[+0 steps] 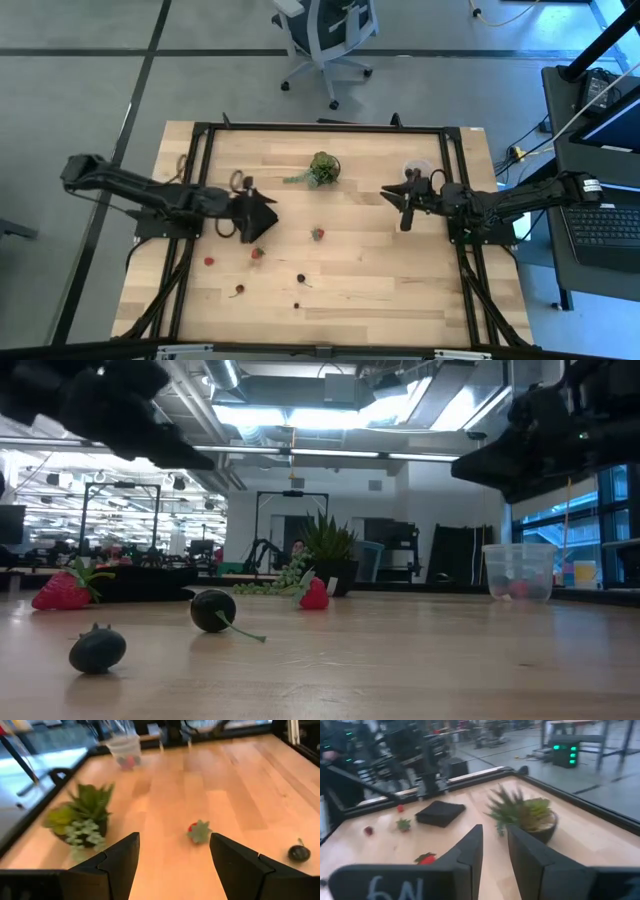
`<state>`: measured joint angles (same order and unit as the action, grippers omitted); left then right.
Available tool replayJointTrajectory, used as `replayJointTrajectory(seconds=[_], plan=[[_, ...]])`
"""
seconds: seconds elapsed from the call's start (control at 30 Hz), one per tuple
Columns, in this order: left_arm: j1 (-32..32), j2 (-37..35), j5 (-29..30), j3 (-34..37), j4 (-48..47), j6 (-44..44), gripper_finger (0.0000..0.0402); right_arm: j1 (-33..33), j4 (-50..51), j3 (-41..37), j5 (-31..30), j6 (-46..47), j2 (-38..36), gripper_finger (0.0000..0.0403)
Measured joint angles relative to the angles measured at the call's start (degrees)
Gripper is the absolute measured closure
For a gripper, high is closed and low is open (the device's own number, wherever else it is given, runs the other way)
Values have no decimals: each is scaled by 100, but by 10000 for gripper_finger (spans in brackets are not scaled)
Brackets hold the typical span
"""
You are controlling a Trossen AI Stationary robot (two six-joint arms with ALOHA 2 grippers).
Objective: Pick and placing Produce into tupperware
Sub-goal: Put the right red strawberry into the bin
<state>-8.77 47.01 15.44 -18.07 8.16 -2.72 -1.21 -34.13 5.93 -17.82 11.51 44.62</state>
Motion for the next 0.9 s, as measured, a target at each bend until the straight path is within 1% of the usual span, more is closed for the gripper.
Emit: replayJointTrajectory(seconds=[0.17,0.27,0.4,0.47,0.57,0.7,0.77,0.9], plan=[[-116,1272,-9,-741,65,543,166,-2,4,2,-55,17,32,310],[-116,1928,-7,-1106,137,669,166,-2,3,4,-56,13,108,310],[-116,2725,-13,-1271,762,703,166,-2,19,4,-55,19,260,310],[-114,3103,-106,-1302,1105,708,166,-2,9,4,-55,37,349,310],[-114,3609,-288,-1328,1539,708,166,-2,7,4,-55,164,473,310],[-145,4206,-304,-1472,2057,705,166,-2,14,4,-55,184,630,310],[-145,4499,-297,-1628,2140,681,166,-2,15,4,-55,190,693,310],[-178,5054,-289,-1962,1959,695,166,-4,13,4,-55,290,785,310]])
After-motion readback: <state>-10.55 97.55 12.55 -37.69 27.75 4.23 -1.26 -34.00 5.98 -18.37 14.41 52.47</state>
